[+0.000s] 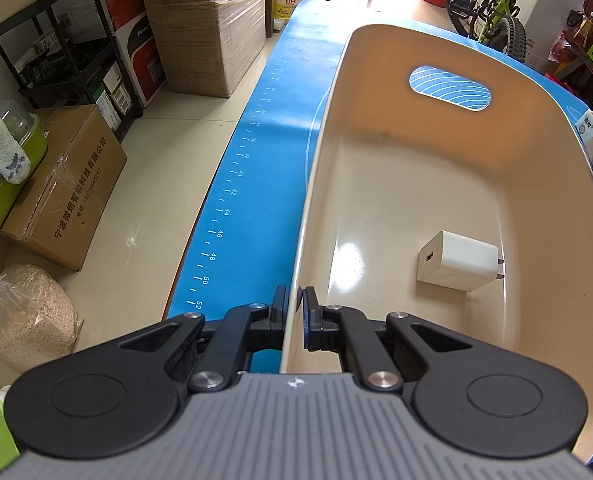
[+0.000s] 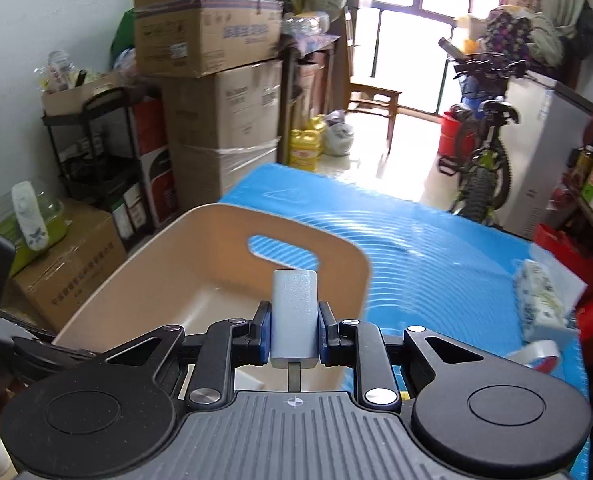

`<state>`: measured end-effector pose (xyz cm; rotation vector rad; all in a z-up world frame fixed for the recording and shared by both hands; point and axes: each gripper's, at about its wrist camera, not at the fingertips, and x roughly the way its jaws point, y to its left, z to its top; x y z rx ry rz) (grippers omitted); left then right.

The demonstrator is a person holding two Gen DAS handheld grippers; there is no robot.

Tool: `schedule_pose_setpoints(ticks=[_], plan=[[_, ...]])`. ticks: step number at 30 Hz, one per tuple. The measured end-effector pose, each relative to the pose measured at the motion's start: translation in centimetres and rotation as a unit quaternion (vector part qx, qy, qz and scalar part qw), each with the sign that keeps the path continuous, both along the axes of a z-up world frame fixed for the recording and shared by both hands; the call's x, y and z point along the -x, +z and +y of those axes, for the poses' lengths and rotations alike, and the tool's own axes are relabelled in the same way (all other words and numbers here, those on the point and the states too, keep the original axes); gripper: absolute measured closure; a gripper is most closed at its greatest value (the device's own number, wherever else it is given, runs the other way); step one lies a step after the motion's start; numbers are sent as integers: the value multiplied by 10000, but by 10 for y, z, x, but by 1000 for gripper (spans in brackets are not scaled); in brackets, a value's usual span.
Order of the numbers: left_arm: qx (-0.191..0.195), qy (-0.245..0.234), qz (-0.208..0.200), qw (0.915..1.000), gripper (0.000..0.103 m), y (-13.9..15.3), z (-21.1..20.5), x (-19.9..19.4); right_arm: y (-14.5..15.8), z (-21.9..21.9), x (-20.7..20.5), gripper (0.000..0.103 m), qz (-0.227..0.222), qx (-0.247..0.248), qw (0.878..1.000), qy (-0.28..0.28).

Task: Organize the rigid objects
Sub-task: 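Carry the small charger into the basket and release it, then move the right gripper to the black case and grasp it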

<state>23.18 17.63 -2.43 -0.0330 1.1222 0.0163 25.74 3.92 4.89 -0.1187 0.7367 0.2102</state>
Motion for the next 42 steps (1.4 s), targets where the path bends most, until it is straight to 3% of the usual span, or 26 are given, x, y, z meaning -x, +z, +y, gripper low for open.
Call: schedule_pose_setpoints(ticks=[6, 16, 25, 26, 32, 42], plan=[[7, -2, -9, 10000, 95, 0, 0, 0, -25, 34, -11, 71, 362, 142, 9990, 229], [-2, -10, -9, 10000, 95, 0, -1, 0, -74, 62, -32, 71, 1387, 544, 9878, 441], [-16, -12, -9, 10000, 95, 0, -1, 0, -77, 70, -29, 71, 1420, 826, 9846, 593], [-14, -12, -9, 10000, 95, 0, -1, 0, -77, 70, -29, 64, 1390, 817, 9853, 559], [-13, -12, -9, 10000, 95, 0, -1, 0, -73, 60, -29, 46, 1354, 657, 9877, 433], [-15, -8, -8, 10000, 95, 0, -1, 0, -44, 22, -10, 37, 963, 252, 9947, 254]])
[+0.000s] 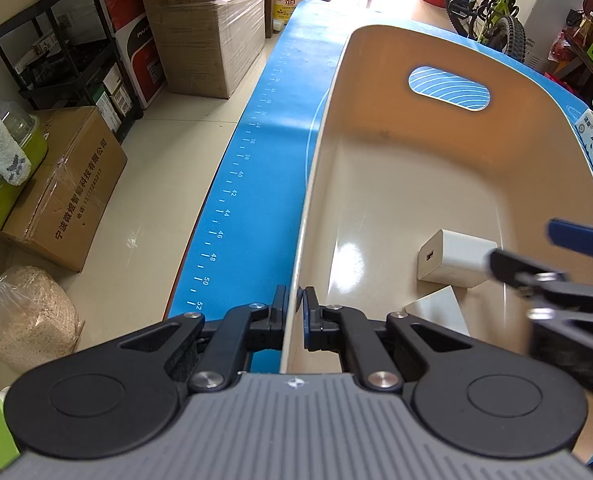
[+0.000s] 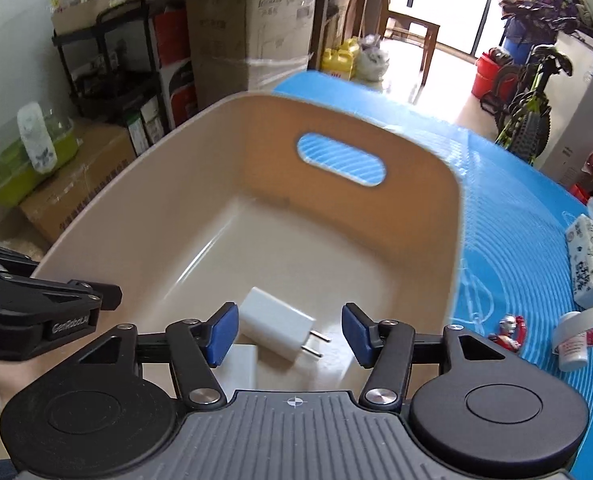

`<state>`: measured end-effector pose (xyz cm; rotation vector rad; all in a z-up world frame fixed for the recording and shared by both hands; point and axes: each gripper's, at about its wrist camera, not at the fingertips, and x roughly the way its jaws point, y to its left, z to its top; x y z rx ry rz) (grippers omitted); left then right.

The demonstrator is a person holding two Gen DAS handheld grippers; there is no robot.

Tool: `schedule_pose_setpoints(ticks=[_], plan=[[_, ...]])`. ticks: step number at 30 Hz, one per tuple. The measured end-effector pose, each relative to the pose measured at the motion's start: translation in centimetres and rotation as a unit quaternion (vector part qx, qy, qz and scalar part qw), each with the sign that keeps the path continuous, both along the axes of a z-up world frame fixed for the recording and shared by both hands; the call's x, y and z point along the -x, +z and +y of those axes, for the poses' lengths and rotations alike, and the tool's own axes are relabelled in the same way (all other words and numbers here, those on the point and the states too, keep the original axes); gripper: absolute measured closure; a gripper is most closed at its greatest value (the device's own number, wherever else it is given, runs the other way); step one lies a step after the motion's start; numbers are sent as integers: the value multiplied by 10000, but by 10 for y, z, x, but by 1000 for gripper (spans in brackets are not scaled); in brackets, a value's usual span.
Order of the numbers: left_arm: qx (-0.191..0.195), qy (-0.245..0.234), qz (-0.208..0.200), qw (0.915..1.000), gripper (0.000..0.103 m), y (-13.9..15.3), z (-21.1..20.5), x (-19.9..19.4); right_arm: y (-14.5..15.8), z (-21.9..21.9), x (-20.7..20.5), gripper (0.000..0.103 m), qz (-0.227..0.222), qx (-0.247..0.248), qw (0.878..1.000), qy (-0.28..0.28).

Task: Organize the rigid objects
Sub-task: 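Move the right gripper to the black case and grasp it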

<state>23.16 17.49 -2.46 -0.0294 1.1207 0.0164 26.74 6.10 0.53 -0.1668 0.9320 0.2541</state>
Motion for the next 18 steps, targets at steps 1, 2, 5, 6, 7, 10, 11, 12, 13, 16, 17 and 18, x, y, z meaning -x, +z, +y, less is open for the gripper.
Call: schedule_pose_setpoints(ticks=[1, 2, 5, 6, 7, 10, 11, 12, 13, 16, 17, 18], plan=[[-2, -3, -2, 10000, 95, 0, 0, 0, 5, -6, 4, 37, -89, -7, 10000, -28], [-2, -4, -1, 10000, 95, 0, 0, 0, 10, -13, 7, 36, -174, -10, 9998, -61], [9, -1, 0, 10000, 95, 0, 0, 0, 24, -37, 16, 36, -360, -145, 9992, -129], [9, 0, 1, 10000, 95, 1, 0, 0, 27, -45, 19, 35, -407, -148, 9989, -191], [10, 0, 0, 10000, 95, 1, 0, 0, 30, -53, 21, 35, -467, -87, 9985, -279], [15, -1, 0, 10000, 95, 1, 0, 0, 36, -80, 28, 35, -552, -96, 9971, -513], [18, 0, -1, 10000, 95, 1, 1, 0, 36, -89, 29, 35, -564, -61, 9965, -607], [21, 0, 0, 10000, 95, 1, 1, 0, 36, -98, 30, 35, -585, -6, 9959, -685], [23, 1, 0, 10000, 95, 1, 1, 0, 35, -107, 31, 35, -601, 49, 9954, -747], [17, -1, 0, 10000, 95, 1, 1, 0, 28, -131, 35, 35, -570, 211, 9939, -926], [18, 0, 0, 10000, 95, 1, 1, 0, 25, -139, 36, 35, -569, 262, 9934, -959], [17, 0, 0, 10000, 95, 1, 1, 0, 21, -146, 38, 35, -578, 318, 9930, -982]])
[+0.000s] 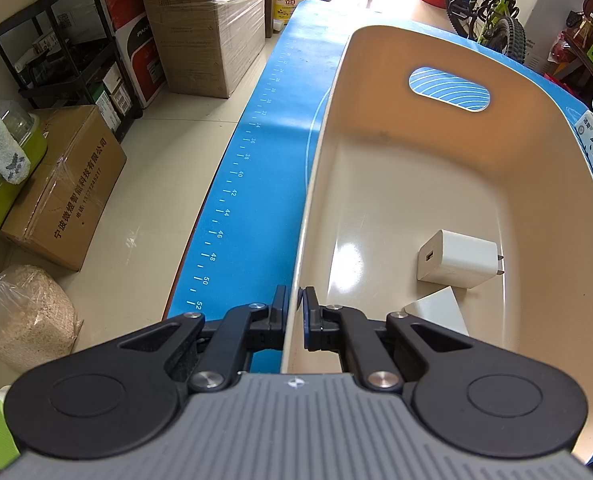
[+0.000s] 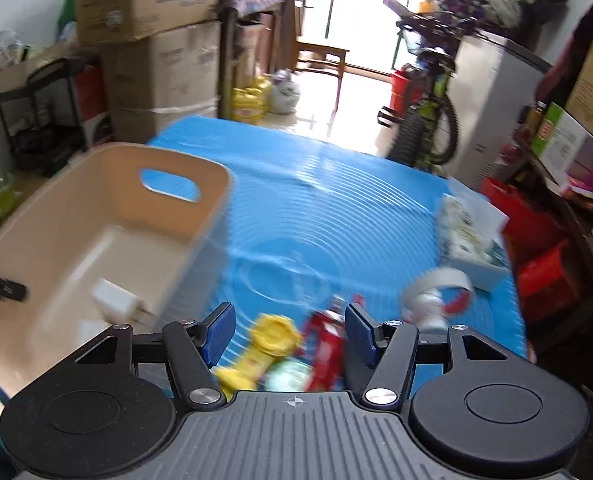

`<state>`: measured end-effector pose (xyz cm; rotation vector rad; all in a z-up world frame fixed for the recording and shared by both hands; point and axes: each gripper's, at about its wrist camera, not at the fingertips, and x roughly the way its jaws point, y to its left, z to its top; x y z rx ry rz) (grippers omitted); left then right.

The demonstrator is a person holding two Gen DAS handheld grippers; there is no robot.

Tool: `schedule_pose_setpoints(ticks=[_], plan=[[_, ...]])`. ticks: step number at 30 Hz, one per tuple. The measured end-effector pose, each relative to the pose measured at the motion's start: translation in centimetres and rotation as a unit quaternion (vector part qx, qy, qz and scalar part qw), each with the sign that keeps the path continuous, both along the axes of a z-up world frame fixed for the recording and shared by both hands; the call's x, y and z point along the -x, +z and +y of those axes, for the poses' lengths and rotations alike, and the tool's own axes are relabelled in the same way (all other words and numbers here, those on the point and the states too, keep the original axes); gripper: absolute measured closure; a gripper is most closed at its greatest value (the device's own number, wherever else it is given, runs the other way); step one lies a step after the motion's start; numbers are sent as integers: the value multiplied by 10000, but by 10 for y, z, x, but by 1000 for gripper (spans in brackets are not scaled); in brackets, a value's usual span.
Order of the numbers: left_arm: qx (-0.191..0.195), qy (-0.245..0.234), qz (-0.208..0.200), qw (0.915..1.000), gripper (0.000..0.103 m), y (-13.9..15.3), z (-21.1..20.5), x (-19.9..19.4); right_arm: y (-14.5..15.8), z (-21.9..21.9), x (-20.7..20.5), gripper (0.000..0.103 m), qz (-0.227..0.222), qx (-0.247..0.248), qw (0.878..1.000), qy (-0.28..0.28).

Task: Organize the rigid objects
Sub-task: 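Move the right gripper to the black case and grasp it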

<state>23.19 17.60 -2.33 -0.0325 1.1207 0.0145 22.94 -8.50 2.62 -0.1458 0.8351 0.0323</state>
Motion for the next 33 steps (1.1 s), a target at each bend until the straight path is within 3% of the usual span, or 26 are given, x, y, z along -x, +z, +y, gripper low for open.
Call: schedule_pose_setpoints(ticks=[9, 13, 18, 30, 33], plan=[[-5, -2, 0, 10000, 94, 0, 0, 0, -52, -57, 12, 33, -8, 12, 9995, -327], [-39, -11, -1, 10000, 94, -1, 0, 1, -74, -71, 16, 33, 180, -366, 9990, -186], [-76, -16, -2, 10000, 94, -1, -2, 2, -94, -75, 14, 33, 219, -65, 9996, -164], [-85, -14, 1, 10000, 94, -1, -2, 2, -121, -82, 18, 39, 209, -291, 9994, 3], [-81, -17, -1, 10000, 94, 0, -1, 2, -122, -84, 22, 48, 182, -442, 9989, 5]])
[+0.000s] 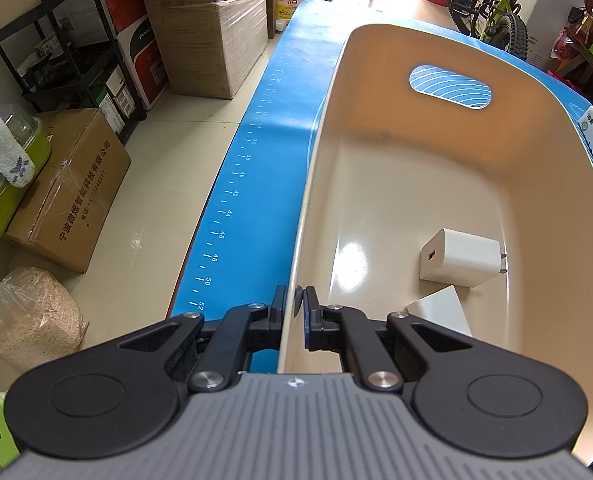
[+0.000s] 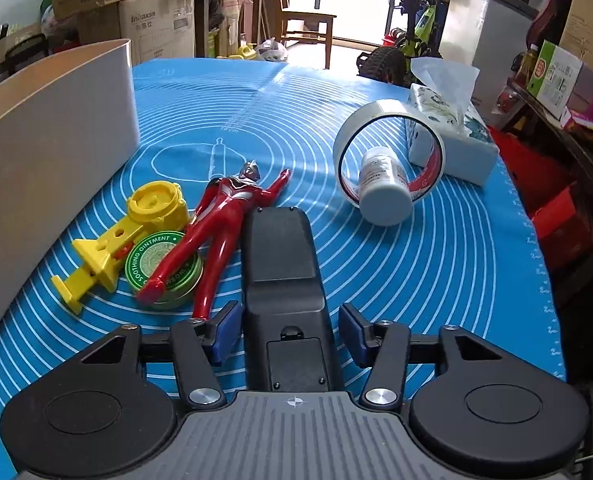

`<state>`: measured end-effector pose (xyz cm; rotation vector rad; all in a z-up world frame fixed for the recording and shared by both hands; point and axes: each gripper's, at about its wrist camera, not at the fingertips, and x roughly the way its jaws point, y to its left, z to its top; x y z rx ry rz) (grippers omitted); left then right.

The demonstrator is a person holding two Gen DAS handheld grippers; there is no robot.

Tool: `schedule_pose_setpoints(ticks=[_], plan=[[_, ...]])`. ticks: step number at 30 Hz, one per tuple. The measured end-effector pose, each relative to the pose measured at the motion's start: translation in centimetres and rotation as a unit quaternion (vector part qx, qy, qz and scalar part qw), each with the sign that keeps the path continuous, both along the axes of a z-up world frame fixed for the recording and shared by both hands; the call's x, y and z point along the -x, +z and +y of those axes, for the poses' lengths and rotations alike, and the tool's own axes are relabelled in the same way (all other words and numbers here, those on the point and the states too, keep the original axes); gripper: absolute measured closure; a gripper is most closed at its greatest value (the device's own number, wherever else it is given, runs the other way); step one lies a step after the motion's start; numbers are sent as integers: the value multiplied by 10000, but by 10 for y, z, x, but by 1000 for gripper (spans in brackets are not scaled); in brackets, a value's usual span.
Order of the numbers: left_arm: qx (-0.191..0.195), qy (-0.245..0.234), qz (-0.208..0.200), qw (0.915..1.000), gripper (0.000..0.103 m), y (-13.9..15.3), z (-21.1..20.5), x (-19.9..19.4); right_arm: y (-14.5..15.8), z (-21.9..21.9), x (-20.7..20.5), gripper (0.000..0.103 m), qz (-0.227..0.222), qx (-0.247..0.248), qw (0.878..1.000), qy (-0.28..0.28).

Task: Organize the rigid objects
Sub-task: 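Move the right gripper to the black case and grasp it, then carry the black case into the basket and release it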

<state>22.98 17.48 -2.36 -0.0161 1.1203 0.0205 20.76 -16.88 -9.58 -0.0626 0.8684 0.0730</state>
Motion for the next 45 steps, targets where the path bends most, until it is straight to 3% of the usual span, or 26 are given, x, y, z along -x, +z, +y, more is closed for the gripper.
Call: schedule_pose_setpoints(ticks=[16, 24, 36, 45], plan=[[19, 8, 0, 10000, 94, 1, 2, 0, 17, -3, 9, 49, -472, 4, 9984, -312], [16, 7, 2, 10000, 94, 1, 3, 0, 55, 14, 11, 49, -799, 15, 9966, -219], [48, 12, -10, 10000, 94, 2, 1, 1, 125, 86, -14, 49, -1277, -29, 9906, 485], [43, 10, -10, 10000, 95, 1, 0, 1, 135, 161, -44, 49, -1227, -117, 9854, 1174]])
